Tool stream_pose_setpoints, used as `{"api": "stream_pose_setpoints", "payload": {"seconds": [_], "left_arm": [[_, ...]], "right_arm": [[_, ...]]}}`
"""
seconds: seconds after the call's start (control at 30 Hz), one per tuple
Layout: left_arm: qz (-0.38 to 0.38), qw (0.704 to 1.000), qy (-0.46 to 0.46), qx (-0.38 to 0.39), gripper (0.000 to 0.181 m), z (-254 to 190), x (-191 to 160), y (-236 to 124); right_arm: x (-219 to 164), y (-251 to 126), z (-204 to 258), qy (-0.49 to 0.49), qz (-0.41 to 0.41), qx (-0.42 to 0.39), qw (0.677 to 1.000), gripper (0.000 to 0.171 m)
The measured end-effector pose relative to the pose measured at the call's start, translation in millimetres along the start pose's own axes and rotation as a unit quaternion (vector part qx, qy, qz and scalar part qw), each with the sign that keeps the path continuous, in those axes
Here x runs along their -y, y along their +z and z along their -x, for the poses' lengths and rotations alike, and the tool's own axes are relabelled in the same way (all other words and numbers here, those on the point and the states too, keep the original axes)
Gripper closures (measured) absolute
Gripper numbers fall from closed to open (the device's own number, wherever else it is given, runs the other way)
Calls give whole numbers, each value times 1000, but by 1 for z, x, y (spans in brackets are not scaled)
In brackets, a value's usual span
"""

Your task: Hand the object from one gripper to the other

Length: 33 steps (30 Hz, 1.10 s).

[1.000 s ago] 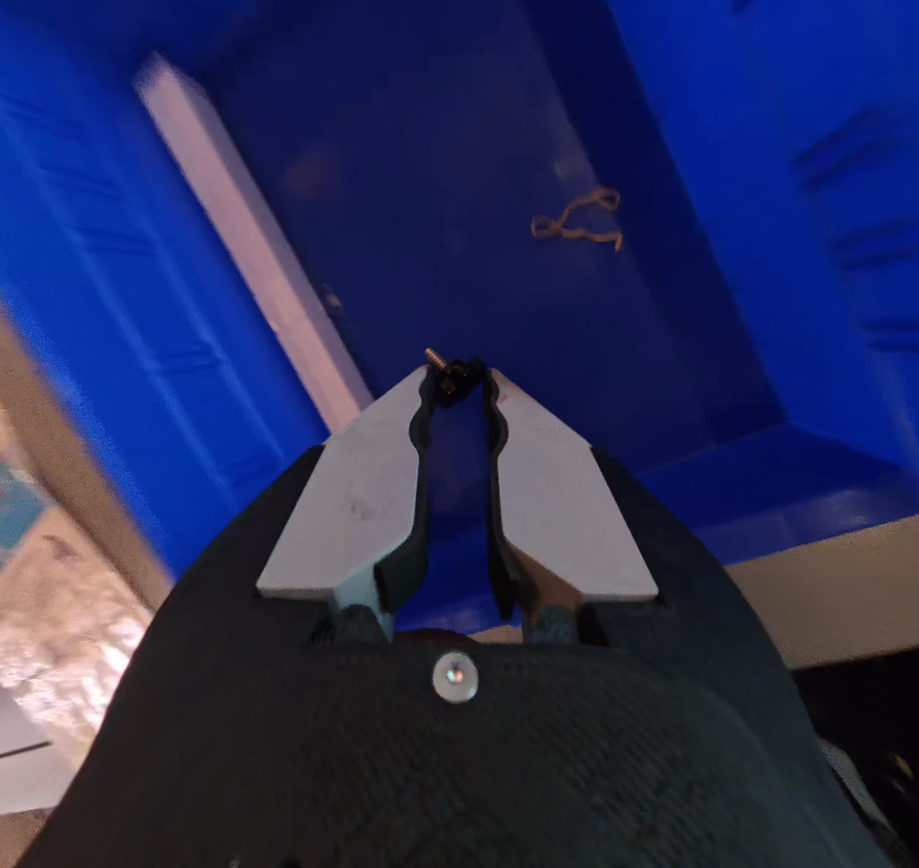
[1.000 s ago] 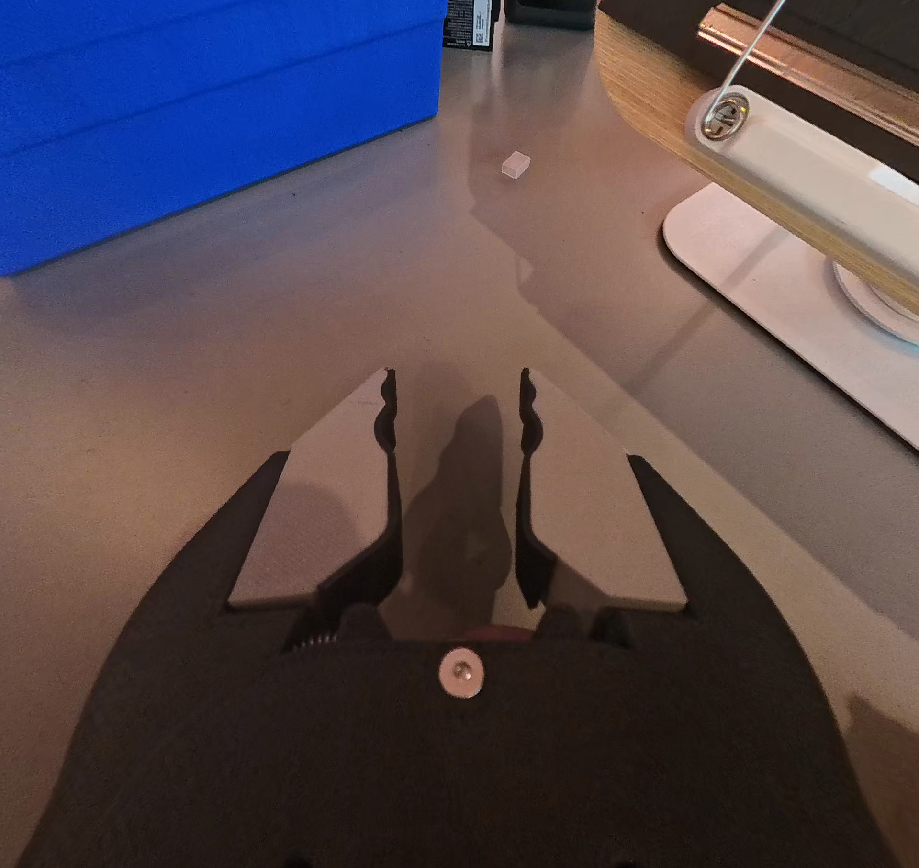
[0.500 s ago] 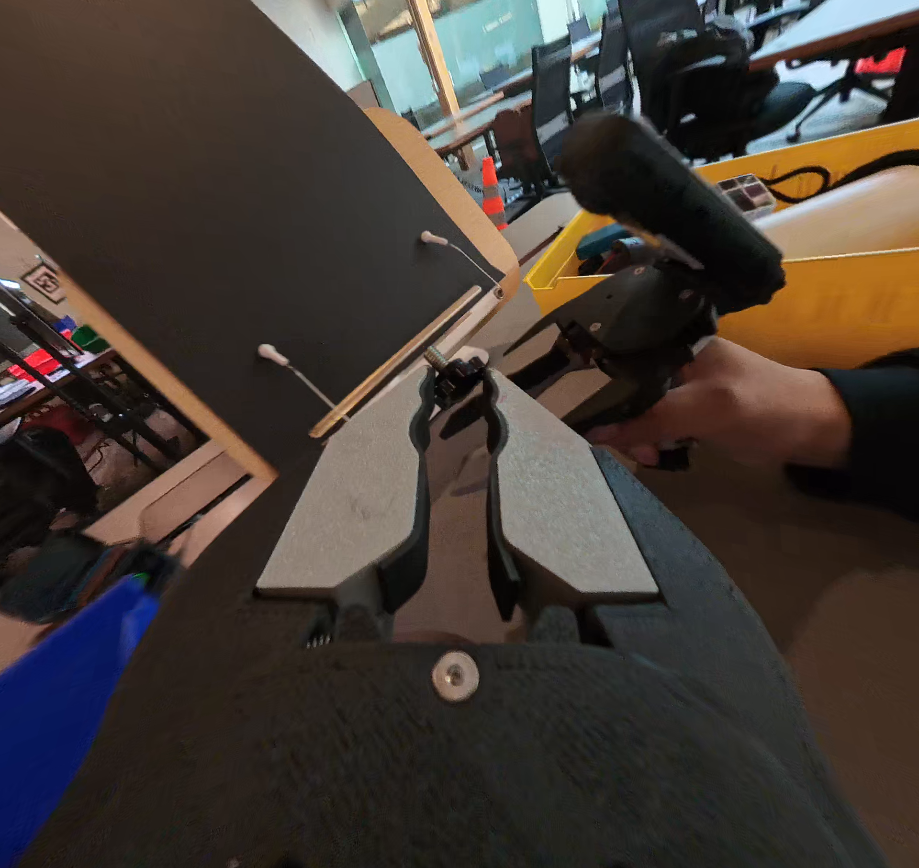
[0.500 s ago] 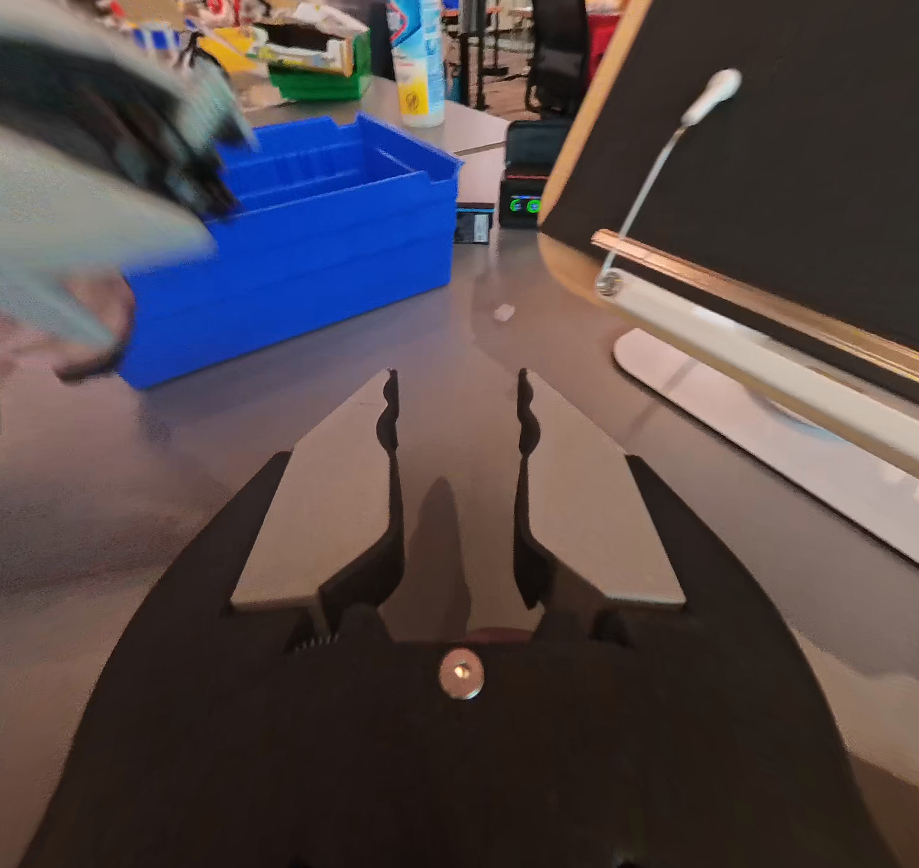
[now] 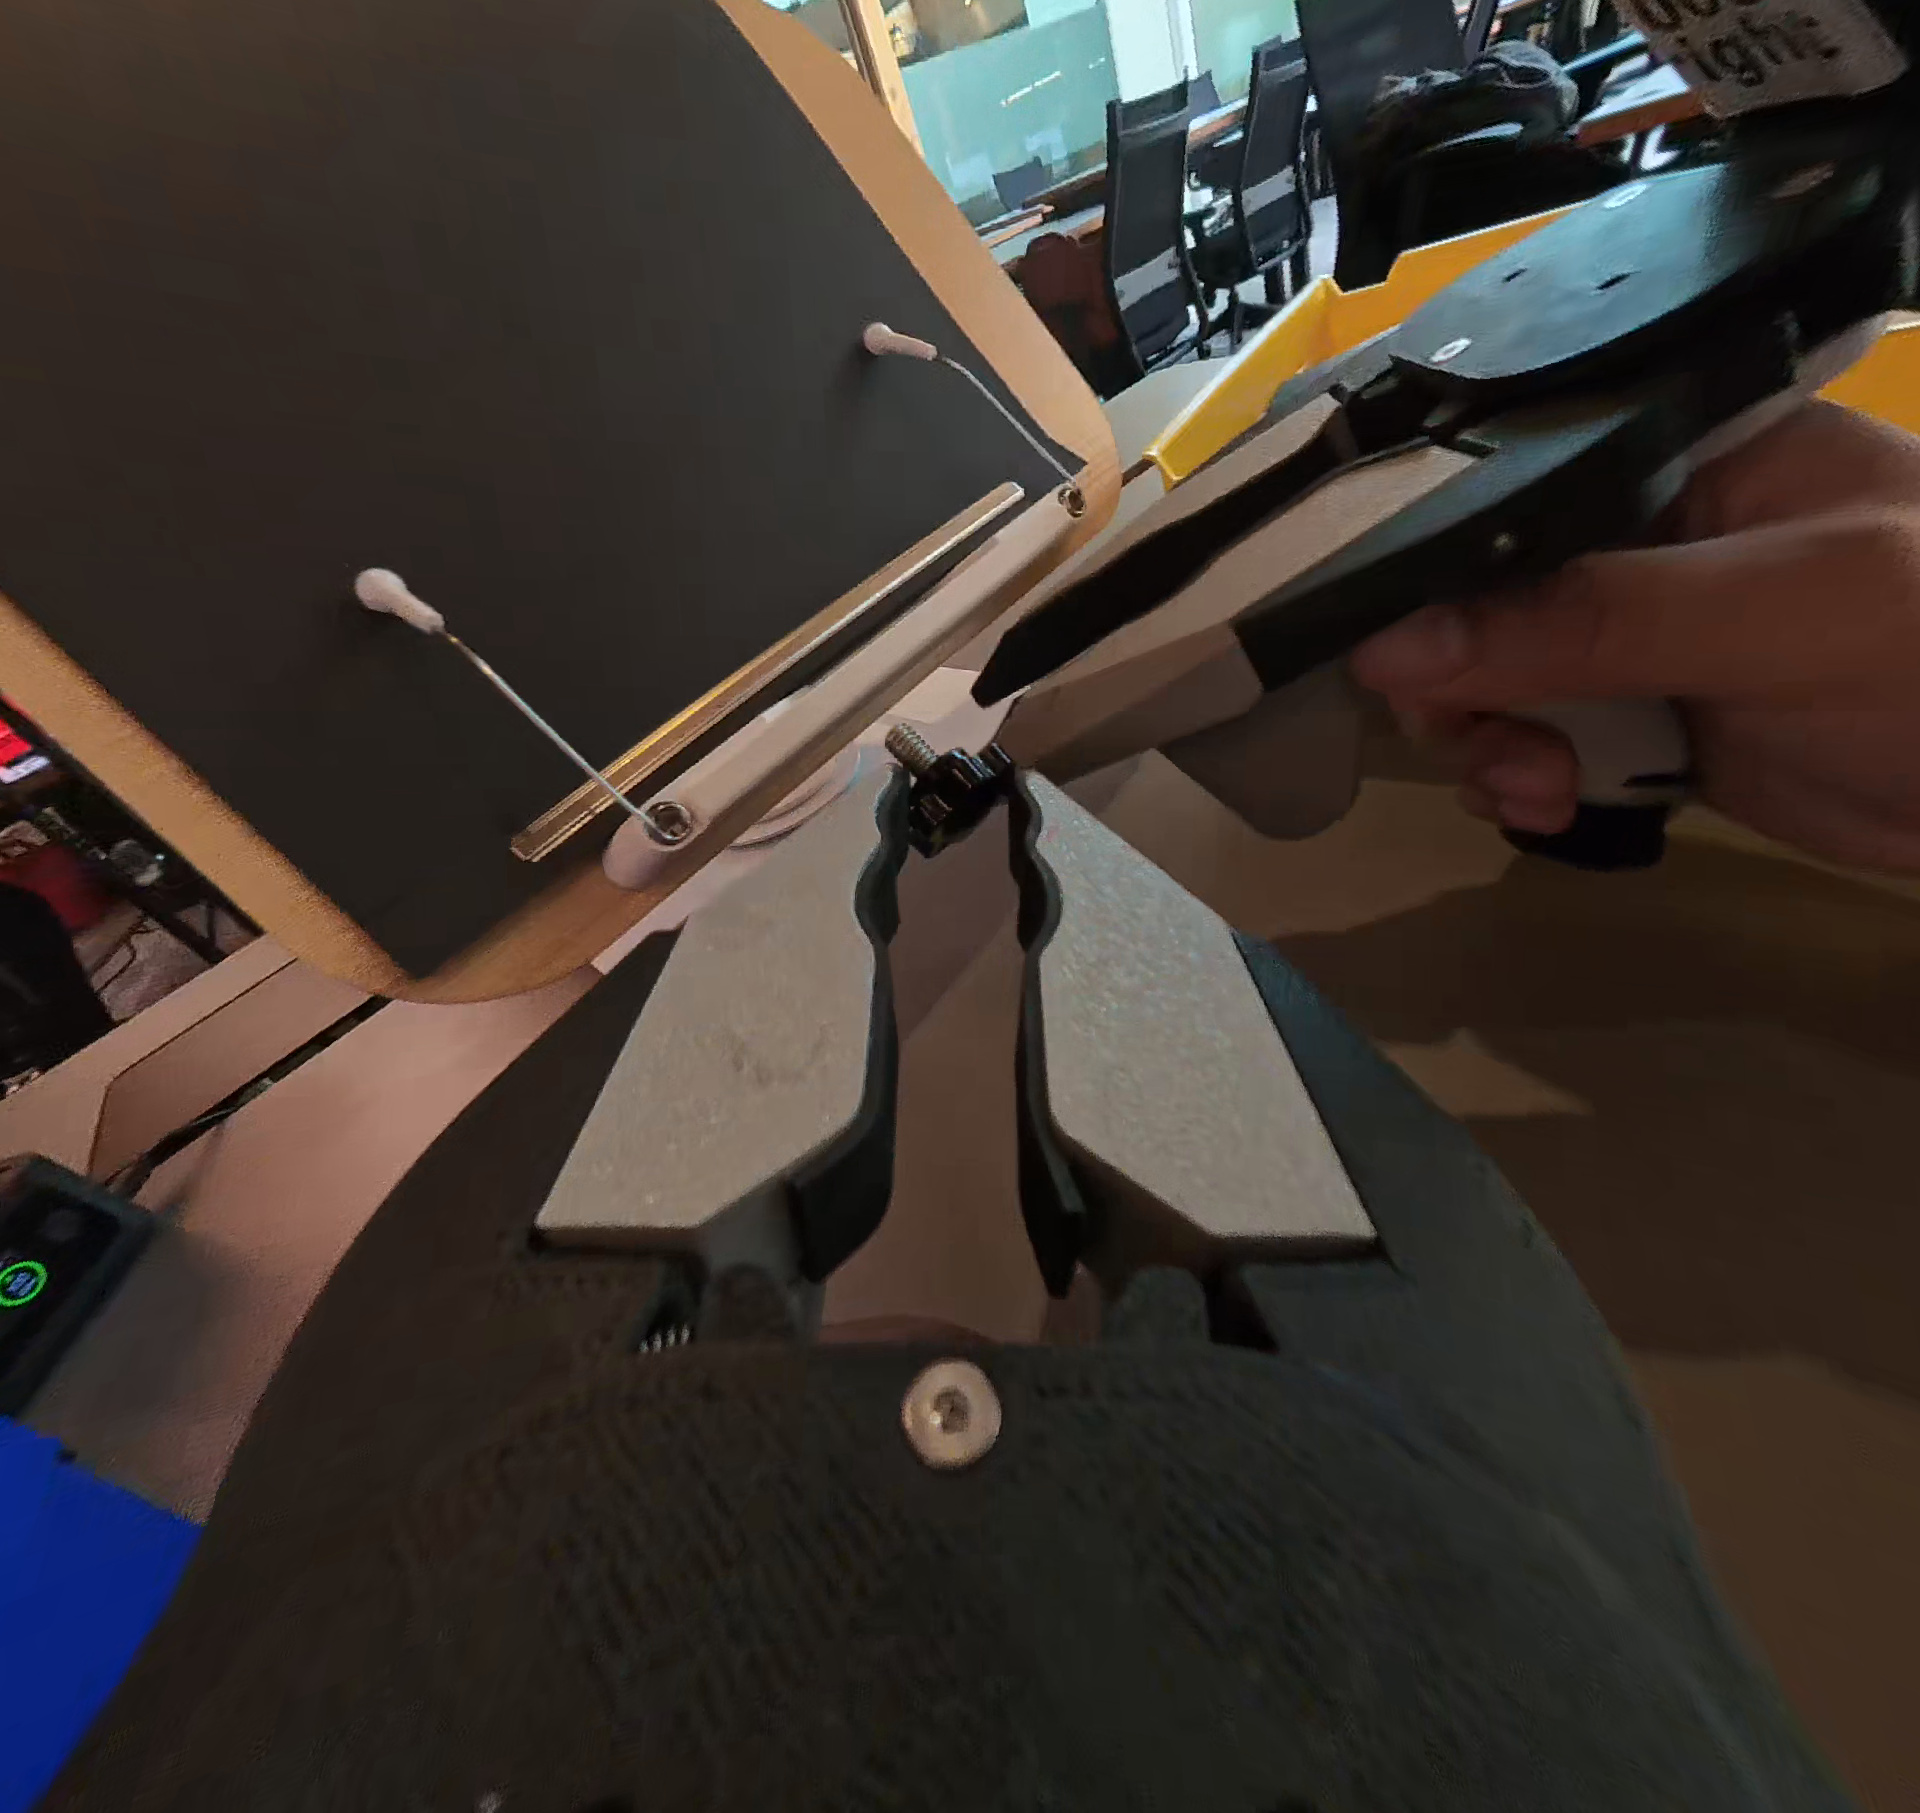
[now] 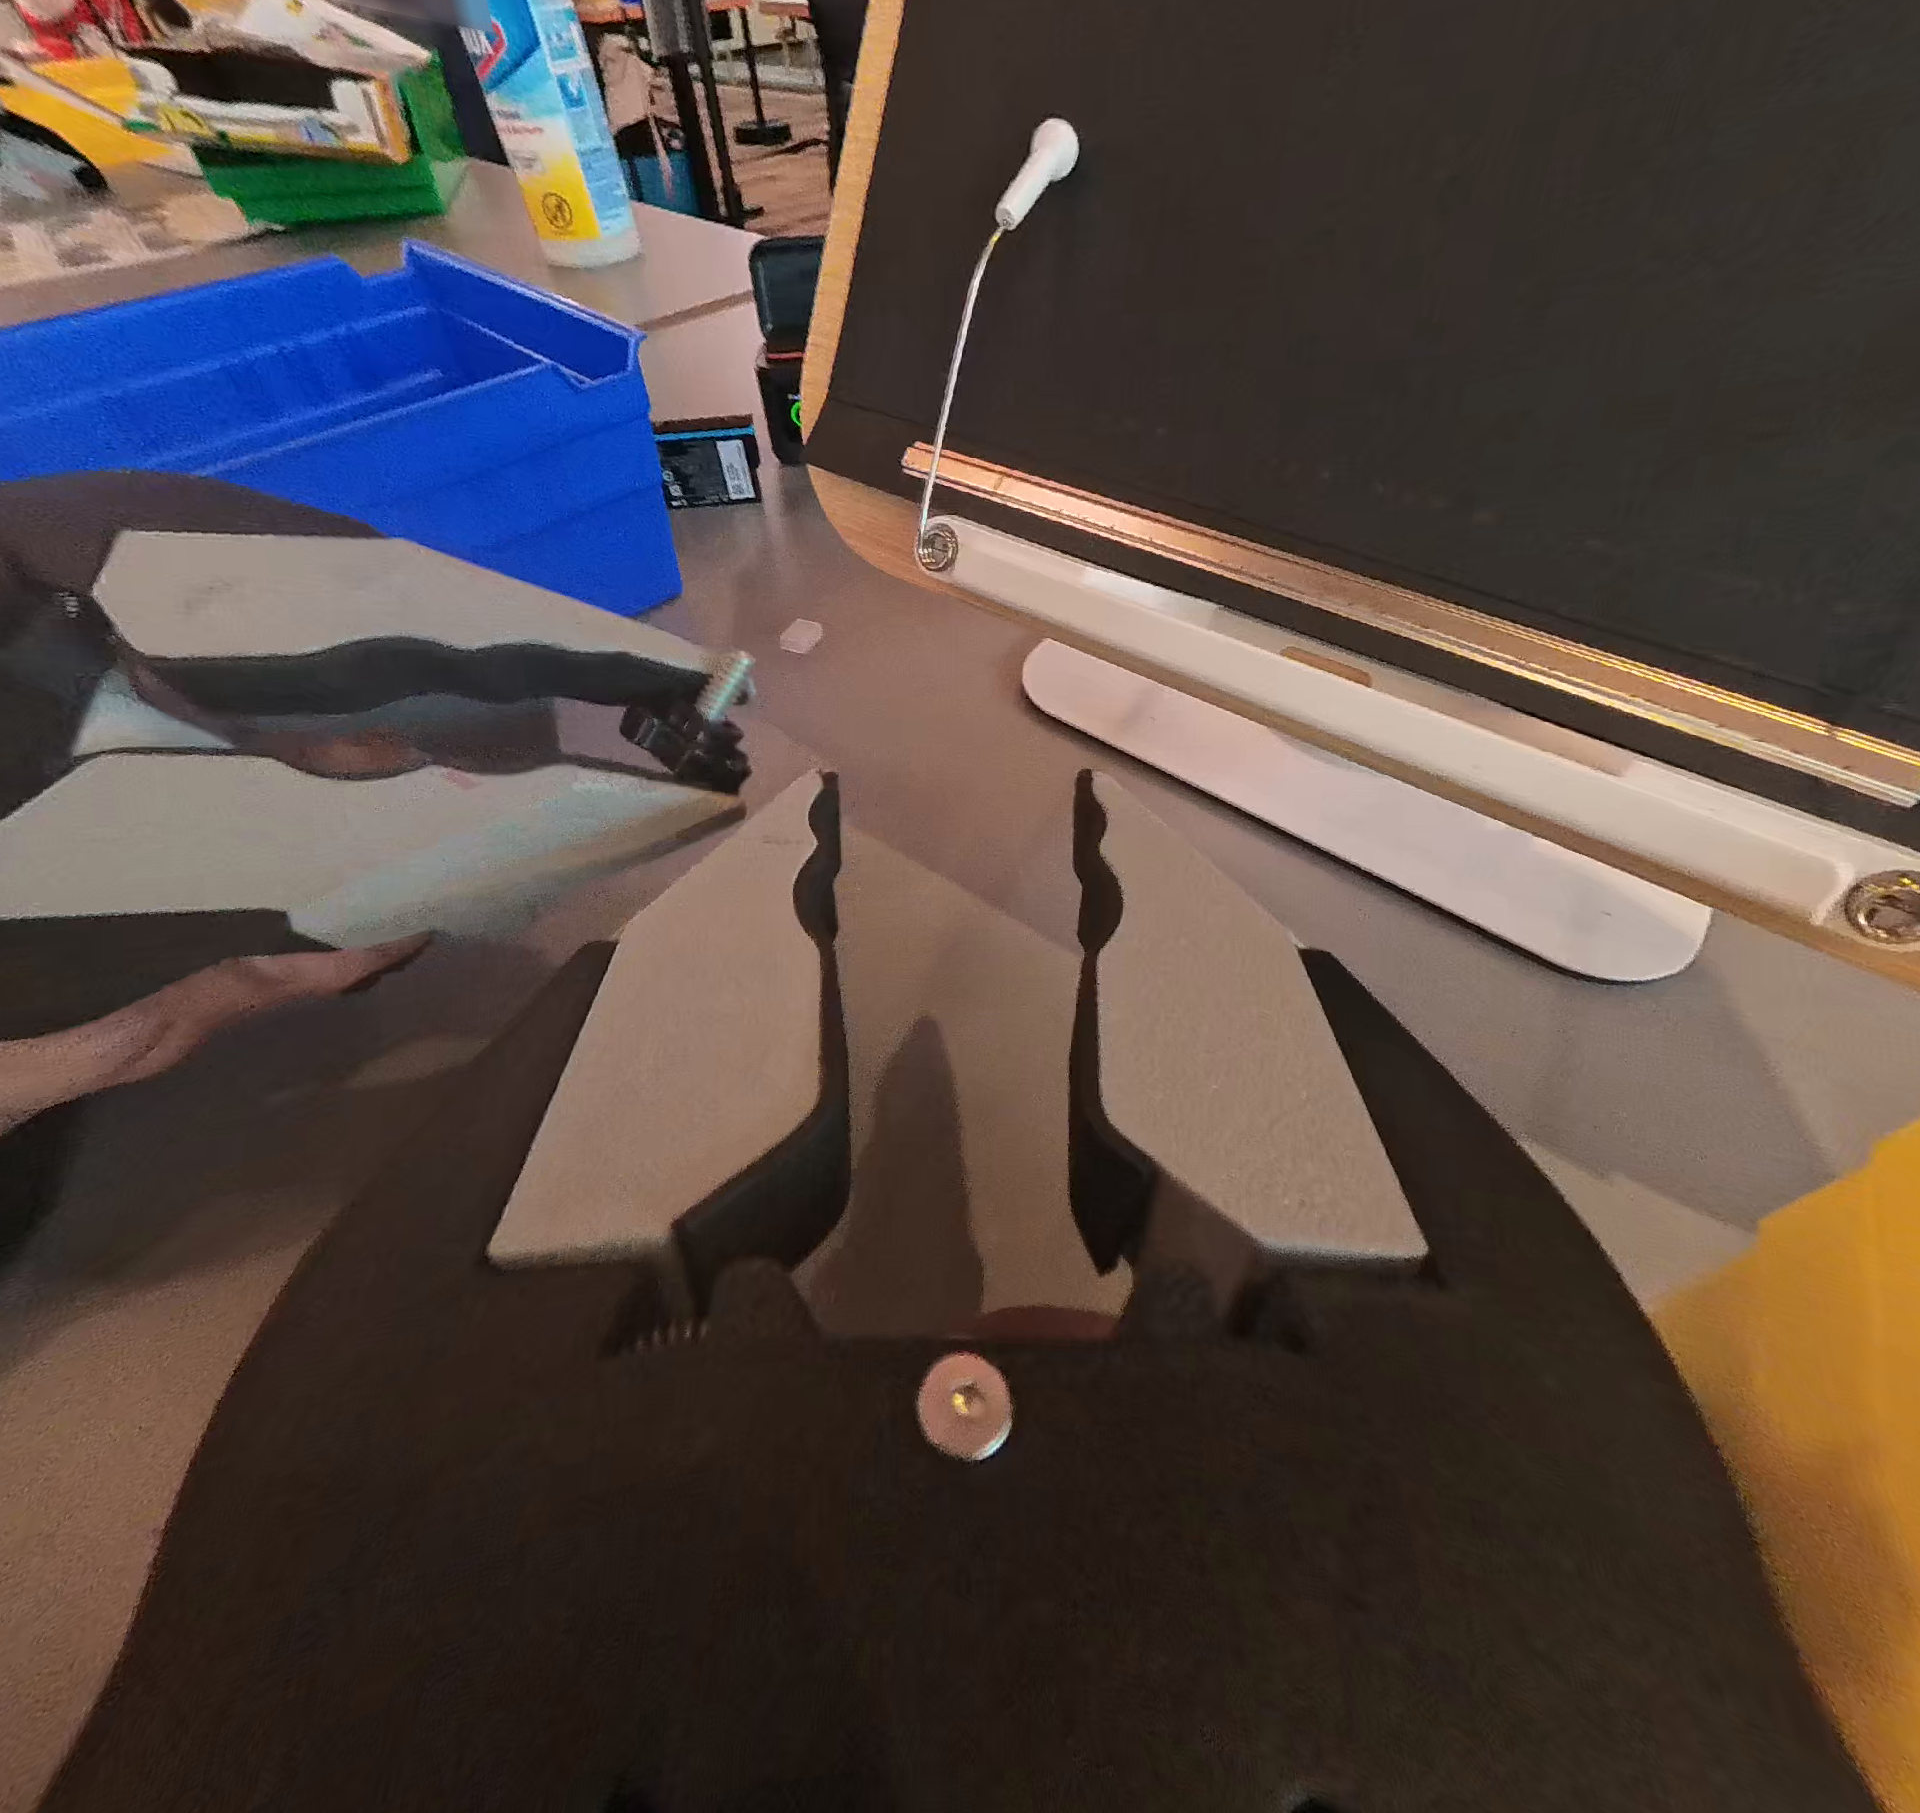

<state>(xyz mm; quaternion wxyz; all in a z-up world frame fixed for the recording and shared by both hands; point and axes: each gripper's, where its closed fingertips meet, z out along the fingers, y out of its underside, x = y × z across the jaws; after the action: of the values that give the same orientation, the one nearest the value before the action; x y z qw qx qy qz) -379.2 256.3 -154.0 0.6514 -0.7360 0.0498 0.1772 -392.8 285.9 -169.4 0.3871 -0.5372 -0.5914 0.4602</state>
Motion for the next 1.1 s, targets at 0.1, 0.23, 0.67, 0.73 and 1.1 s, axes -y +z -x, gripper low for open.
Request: {"api": "stream_pose_setpoints", "payload": {"seconds": [0.1,0.23,0.67,0.73,1.1], "left_arm": [[9,1000,7,11,165,4,-4,-1],[22,1000,9,13,165,3,-13,-2],[26,990,135,14,165,4,-25,-2],[22,986,166,14,165,4,-25,-3],[-35,965,260,12,165,-11,-3,-14]], "right_arm": [[0,-1,2,1,-3,5,1000,128],[-2,-2,14,17,-16,38,999,134],[2,-11,28,59,-37,114,991,129],[0,-9,34,66,-29,136,988,128],[10,-17,67,182,-41,295,937,141]]}}
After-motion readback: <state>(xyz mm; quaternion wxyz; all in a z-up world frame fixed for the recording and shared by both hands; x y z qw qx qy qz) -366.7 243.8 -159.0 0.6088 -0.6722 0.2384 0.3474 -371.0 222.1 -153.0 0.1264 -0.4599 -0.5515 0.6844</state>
